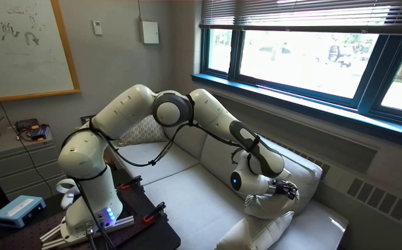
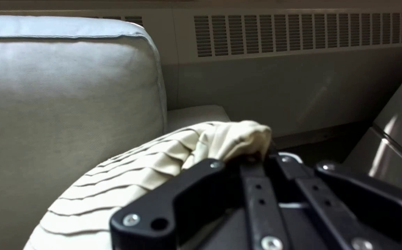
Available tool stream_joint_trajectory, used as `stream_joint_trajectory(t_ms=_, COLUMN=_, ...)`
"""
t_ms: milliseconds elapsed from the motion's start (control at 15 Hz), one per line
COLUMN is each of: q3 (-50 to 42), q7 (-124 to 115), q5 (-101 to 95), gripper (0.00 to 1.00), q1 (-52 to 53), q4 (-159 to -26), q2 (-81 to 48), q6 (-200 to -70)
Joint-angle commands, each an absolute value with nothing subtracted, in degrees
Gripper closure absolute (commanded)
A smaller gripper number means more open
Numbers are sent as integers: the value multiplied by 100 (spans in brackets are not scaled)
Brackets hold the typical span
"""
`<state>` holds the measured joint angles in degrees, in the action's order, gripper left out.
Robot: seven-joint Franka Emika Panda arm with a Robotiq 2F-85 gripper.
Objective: Set the striped pillows against the armrest
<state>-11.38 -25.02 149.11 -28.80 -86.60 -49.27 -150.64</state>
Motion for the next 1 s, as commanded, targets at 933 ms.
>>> stream_joint_trajectory(t_ms=933, q3=4578, q7=1710, q5=14914, gripper=99, q1=-5572, q4=-7989, q2=-6760, q6=-13146)
